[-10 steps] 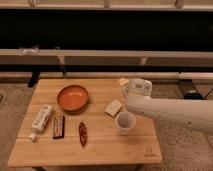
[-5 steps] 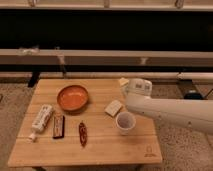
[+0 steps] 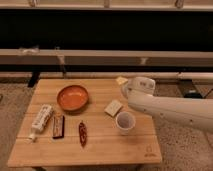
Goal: Place the pepper in the ceramic cup
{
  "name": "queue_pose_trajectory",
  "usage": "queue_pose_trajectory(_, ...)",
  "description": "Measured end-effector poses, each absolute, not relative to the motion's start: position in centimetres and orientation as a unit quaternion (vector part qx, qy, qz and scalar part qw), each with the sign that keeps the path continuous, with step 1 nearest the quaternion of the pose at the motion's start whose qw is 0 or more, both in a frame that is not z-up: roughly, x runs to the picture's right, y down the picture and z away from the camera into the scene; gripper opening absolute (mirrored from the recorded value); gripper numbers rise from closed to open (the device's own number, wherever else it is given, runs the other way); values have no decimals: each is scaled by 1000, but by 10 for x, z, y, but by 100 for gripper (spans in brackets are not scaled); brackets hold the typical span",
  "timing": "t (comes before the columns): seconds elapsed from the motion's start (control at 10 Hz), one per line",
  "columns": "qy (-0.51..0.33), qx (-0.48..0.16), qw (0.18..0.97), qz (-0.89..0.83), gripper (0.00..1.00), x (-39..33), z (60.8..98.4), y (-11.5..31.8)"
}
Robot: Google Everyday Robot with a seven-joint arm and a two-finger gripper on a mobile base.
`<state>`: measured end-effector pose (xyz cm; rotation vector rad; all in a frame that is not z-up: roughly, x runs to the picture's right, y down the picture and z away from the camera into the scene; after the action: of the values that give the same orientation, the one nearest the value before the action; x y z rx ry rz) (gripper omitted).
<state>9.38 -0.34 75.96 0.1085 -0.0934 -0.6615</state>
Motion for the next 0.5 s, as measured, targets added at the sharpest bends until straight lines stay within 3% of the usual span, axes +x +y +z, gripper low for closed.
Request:
queue_pose_trajectory(0.3,-124,64,904,-404,80,28,765,-19)
queue_pose_trajectory(0.5,-167,61,854,-489,80,-10,746,-6)
